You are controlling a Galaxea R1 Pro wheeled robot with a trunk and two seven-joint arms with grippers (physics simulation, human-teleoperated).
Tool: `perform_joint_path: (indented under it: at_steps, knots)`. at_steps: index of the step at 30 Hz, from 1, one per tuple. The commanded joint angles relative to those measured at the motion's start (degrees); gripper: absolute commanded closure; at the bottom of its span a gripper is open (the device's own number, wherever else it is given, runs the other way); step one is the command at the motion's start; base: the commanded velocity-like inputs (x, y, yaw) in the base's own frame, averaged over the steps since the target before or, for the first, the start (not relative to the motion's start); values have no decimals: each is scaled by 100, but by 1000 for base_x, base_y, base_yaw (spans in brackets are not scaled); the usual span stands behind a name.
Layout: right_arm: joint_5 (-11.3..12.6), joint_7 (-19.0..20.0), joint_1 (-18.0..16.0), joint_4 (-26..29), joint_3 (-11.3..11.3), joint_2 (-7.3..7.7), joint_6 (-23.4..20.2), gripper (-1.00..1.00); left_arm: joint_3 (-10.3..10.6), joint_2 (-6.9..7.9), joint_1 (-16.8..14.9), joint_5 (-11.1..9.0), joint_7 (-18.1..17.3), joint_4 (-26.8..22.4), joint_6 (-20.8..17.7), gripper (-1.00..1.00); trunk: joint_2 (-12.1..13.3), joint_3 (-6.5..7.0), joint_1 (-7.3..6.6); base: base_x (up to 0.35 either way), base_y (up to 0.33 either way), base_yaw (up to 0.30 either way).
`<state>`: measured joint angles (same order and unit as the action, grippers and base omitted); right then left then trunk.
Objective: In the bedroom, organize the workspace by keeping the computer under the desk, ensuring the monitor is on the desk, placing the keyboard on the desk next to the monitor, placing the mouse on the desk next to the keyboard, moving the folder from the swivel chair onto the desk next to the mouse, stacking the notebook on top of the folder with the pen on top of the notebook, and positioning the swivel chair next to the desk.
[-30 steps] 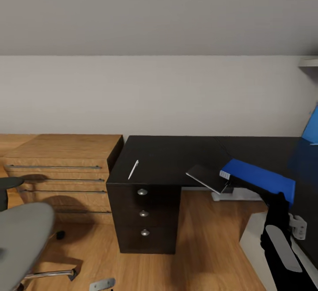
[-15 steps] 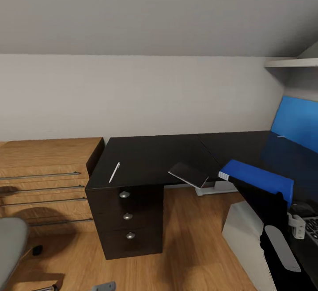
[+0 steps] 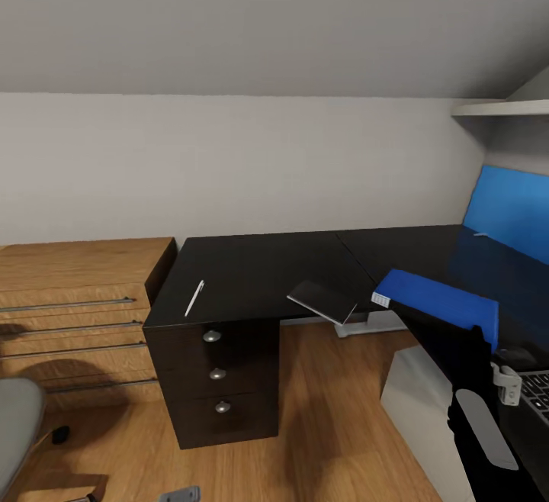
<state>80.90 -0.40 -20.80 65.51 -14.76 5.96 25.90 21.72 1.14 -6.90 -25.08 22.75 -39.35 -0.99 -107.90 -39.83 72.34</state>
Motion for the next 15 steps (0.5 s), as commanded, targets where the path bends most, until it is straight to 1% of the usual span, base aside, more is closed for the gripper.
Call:
perform_joint_path:
  at_steps: [1, 4, 7, 8, 9, 10, 11, 13, 15]
  knots:
    - [36, 3, -3, 5, 4, 0, 11, 100, 64, 10, -5, -41, 54, 0, -12, -100, -3, -6, -1, 0, 0, 0]
    - [22, 19, -3, -11, 15, -14, 2, 100, 89, 10, -5, -41, 54, 19, -15, -100, -3, -6, -1, 0, 0, 0]
    - [9, -23, -18, -120, 91, -8, 13, 100, 99, -2, -5, -41, 54, 22, -15, -100, -3, -6, -1, 0, 0, 0]
    - [-1, -35, -88, -212, 105, -5, 24, 100, 101, -12, -5, -41, 54, 23, -15, -100, -3, -6, -1, 0, 0, 0]
    - [-10, -46, -266, -347, 115, -1, 32, 100, 102, -22, -5, -41, 54, 25, -15, -100, -3, -6, -1, 0, 0, 0]
    - [-27, -59, -544, -570, 120, 3, 37, 100, 103, -35, -5, -41, 54, 28, -15, -100, -3, -6, -1, 0, 0, 0]
    - [-64, -76, -886, -917, 127, 9, 42, 100, 104, -46, -5, -41, 56, 28, -15, -100, -3, -6, -1, 0, 0, 0]
    - [-334, -100, -1981, -2297, 130, 41, 78, 100, 100, -63, -5, -41, 60, 26, -13, -100, -3, -6, -1, 0, 0, 0]
    - [-529, -108, -2666, -3259, 130, 95, 157, 100, 98, -67, -5, -41, 62, 25, -9, -100, -3, -6, -1, 0, 0, 0]
